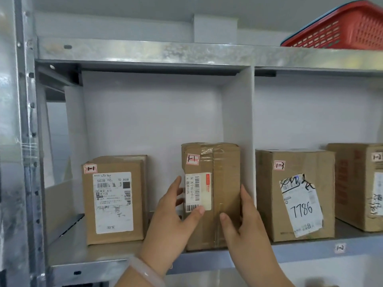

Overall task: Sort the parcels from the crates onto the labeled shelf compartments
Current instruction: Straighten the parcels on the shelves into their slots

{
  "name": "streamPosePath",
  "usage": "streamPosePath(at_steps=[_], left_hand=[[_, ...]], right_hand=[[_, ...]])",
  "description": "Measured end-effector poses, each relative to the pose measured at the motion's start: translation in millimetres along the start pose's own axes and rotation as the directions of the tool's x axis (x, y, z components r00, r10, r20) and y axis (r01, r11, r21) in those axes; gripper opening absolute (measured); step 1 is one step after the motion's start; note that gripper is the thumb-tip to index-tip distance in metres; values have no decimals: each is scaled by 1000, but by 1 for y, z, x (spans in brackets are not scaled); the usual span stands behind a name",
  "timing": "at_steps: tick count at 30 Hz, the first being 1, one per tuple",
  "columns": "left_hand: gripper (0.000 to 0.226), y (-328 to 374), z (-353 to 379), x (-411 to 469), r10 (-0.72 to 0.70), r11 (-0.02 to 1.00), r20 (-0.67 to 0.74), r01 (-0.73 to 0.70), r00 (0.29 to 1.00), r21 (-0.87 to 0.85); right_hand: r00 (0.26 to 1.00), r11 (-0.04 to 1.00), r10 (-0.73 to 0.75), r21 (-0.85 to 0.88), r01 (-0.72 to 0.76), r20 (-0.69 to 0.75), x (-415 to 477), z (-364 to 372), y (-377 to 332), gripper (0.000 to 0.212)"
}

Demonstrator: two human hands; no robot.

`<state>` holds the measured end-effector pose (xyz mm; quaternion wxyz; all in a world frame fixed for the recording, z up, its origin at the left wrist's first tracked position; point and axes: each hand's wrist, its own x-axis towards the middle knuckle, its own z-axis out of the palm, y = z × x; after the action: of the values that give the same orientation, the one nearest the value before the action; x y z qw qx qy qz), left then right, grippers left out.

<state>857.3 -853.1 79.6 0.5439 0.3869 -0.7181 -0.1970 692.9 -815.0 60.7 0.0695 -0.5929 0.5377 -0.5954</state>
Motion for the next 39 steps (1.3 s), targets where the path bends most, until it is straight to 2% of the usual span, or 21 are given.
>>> streamPosePath(at_steps=[4,14,22,27,31,34,37,39], left_hand=[[77,-6,3,2,27,998,-14,-26,1000,50],[72,-17,-4,16,-24,997,-35,26,999,79],[70,-18,-4,22,-49,992,-23,51,999,113],[72,-17,-2,21,-78,993,-35,81,996,87],[89,-17,0,16,-85,993,-88,91,992,72],[92,-8,5,2,-28,991,-175,51,984,124],[78,9,16,-15,162,984,-331,-128,930,122],[70,24,29,-26,288,957,-376,-257,881,133]], right_hand=[[999,999,33,-27,-33,3,7,-1,0,75],[996,992,76,-106,-71,44,19,12,-9,71],[995,994,66,-95,-59,70,26,21,-10,64],[992,994,58,-95,-47,109,24,18,-10,76],[992,994,-80,-61,86,95,9,7,-8,87],[962,962,-262,-59,267,78,-5,-10,-6,75],[913,911,-408,-67,406,-20,-15,-36,-4,61],[875,881,-473,-68,469,-99,-16,-56,-3,54]])
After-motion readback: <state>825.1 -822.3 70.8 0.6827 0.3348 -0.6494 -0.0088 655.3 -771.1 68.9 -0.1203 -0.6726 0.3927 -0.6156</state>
